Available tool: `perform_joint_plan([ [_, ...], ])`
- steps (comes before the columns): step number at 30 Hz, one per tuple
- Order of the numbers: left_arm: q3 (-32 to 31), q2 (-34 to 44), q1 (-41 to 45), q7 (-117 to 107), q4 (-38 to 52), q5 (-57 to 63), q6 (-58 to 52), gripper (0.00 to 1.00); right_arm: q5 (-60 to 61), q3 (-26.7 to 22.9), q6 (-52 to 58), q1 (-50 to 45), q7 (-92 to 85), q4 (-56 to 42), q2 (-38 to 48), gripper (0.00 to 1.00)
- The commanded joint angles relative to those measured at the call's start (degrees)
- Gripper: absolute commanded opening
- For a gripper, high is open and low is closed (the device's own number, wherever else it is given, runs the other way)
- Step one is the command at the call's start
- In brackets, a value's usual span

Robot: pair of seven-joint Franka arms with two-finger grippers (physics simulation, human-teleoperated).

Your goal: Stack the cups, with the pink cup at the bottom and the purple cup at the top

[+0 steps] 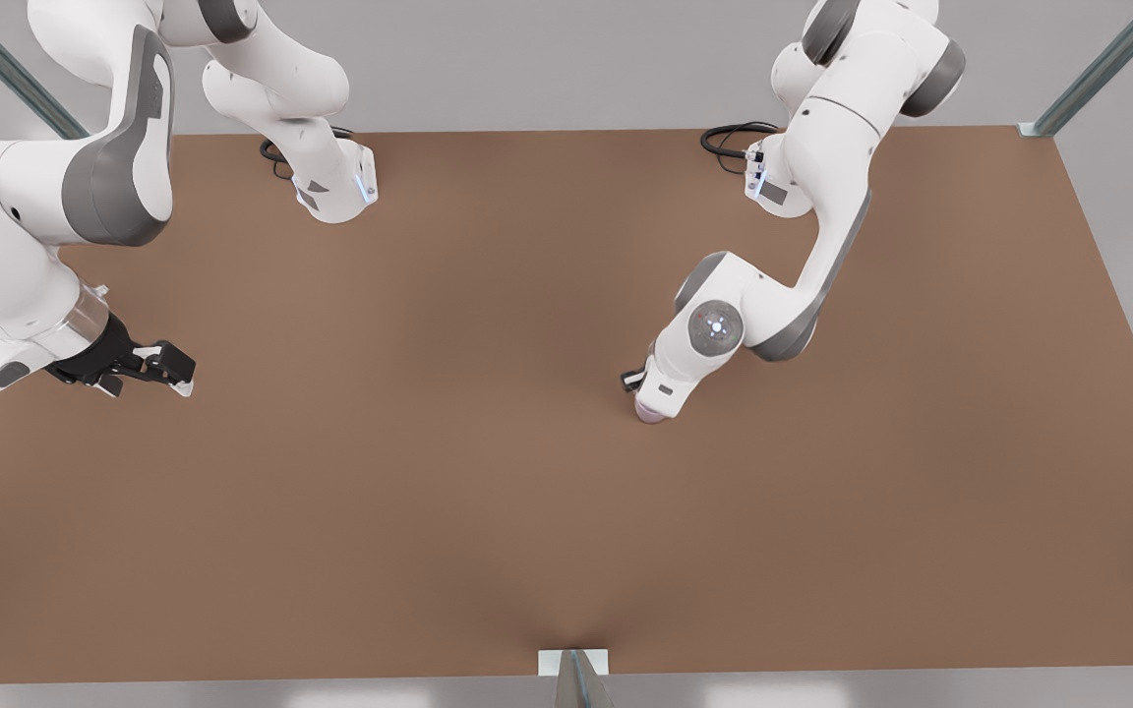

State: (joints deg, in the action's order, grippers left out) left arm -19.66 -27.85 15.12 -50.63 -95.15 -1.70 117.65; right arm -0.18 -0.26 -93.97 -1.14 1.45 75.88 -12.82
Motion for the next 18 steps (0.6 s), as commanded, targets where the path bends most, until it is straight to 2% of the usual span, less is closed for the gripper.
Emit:
perform_joint_plan([
  [1, 0.0, 0.3, 0.0, -0.6, 0.1, 0.2, -1.0, 0.75, 0.1, 0.0, 0.0, 0.0, -0.2, 0.0, 0.1, 1.00],
  [3, -0.1, 0.5, 0.0, -0.6, 0.1, 0.2, -1.2, 0.76, 0.1, 0.0, 0.0, 0.0, -0.2, 0.0, 0.0, 1.00],
  [4, 0.0, 0.6, -0.1, -0.1, 2.3, 0.3, -3.9, 0.81, 0.1, 0.0, 0.0, 0.0, -0.2, 0.0, 0.0, 1.00],
  [5, 0.1, 0.3, -0.1, 0.6, 6.0, 0.8, -8.5, 1.00, 0.1, 0.0, 0.0, 0.0, -0.2, 0.0, 0.0, 1.00],
  [7, 2.4, 0.7, -0.6, 11.1, 11.9, 2.8, -17.2, 1.00, 0.1, 0.0, -0.1, 0.0, -0.2, 0.0, -0.1, 1.00],
  [8, 6.2, 1.5, -0.7, 19.9, 13.4, 2.7, -20.0, 1.00, 0.0, 0.0, 0.0, 0.0, -0.2, 0.0, 0.0, 1.00],
  [10, 13.2, 4.6, -0.7, 32.3, 13.9, 2.7, -22.2, 1.00, 0.1, 0.0, 0.0, 0.0, -0.2, 0.0, 0.0, 1.00],
  [12, 17.1, 7.4, -0.5, 39.5, 13.9, 4.7, -23.4, 1.00, 0.3, 0.0, 0.0, 0.0, -0.2, 0.0, 0.2, 1.00],
  [14, 18.1, 10.7, -0.9, 43.9, 14.0, 6.1, -23.3, 1.00, 0.3, 0.0, 0.0, 0.2, -0.2, 0.0, 0.2, 1.00],
  [18, 15.7, 18.0, -8.4, 56.5, 14.0, 6.0, -24.2, 1.00, 0.3, 0.0, 0.0, 0.3, -0.2, 0.0, 0.3, 1.00],
])
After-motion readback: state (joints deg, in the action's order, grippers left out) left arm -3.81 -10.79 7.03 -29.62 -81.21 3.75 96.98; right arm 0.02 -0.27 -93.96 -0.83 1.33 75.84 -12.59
